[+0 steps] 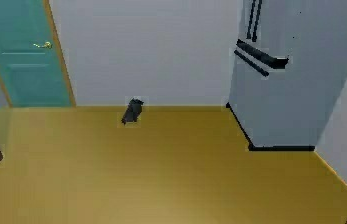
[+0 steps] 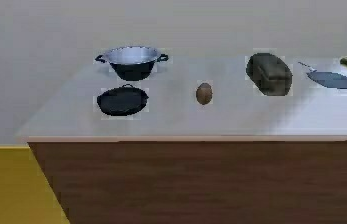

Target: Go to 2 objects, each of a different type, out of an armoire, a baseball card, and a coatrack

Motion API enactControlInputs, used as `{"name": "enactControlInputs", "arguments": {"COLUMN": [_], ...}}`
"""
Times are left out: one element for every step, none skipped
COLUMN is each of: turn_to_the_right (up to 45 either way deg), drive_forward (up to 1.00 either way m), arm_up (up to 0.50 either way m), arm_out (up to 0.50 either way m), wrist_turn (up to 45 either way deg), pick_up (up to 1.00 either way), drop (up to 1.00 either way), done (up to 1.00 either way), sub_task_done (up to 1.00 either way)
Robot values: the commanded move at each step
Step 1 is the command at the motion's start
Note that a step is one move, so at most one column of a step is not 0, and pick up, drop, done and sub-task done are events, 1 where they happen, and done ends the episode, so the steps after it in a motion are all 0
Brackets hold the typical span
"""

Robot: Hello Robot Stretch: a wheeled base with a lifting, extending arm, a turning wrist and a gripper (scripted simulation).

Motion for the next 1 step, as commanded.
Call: {"name": "enactControlInputs", "arguments": {"turn_to_the_right": [0.0], "drive_forward": [1.0], "arm_up": [0.0], "arm_out": [0.0], "wrist_turn": [0.0], "pick_up": [0.0], "drop": [0.0], "done": [0.0], "sub_task_done": [0.0]}}
